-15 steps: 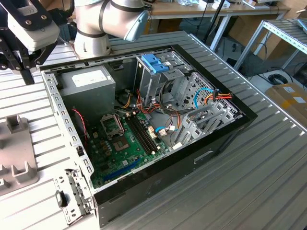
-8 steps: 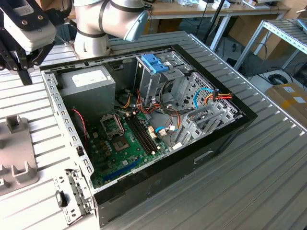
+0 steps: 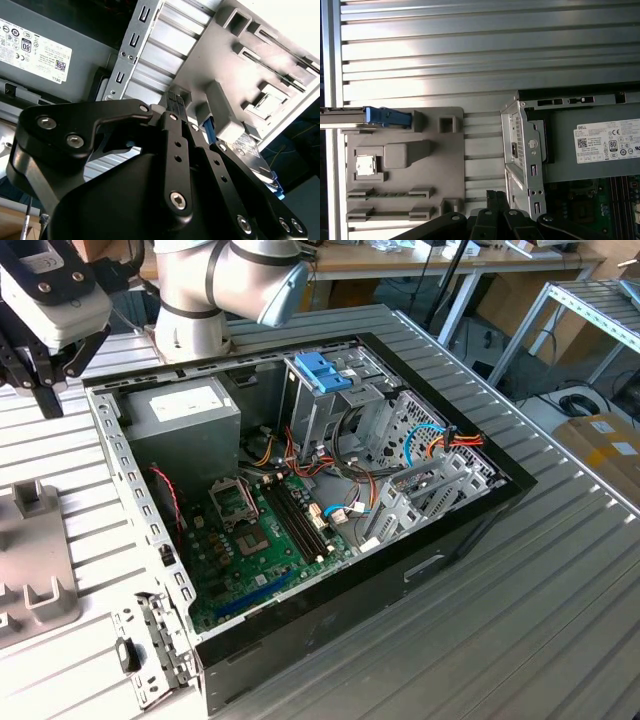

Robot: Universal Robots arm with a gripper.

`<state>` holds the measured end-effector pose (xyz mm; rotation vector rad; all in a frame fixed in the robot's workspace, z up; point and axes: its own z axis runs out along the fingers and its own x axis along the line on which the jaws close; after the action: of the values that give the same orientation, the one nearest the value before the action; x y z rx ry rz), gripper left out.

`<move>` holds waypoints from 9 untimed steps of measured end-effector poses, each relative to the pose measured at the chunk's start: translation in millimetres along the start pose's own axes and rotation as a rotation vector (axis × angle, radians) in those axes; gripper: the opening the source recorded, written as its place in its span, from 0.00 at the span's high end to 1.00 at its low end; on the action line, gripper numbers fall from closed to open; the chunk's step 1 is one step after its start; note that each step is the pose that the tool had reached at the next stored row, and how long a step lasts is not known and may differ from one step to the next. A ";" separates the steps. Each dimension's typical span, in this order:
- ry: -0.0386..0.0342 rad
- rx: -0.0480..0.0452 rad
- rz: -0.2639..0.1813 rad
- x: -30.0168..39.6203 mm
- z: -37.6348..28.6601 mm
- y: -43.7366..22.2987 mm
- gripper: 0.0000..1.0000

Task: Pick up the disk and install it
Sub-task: 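Reach for the disk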

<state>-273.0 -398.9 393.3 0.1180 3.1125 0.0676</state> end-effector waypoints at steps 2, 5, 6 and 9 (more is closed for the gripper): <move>0.0000 0.0000 0.000 1.3 0.0 -0.1 0.90; 0.0000 0.0000 0.000 3.2 -0.1 -0.2 0.90; 0.0000 0.0000 0.000 3.6 -0.1 -0.3 0.90; 0.0000 0.0000 0.000 4.8 -0.2 -0.4 0.90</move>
<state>-277.7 -398.9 393.3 0.1180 3.1125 0.0676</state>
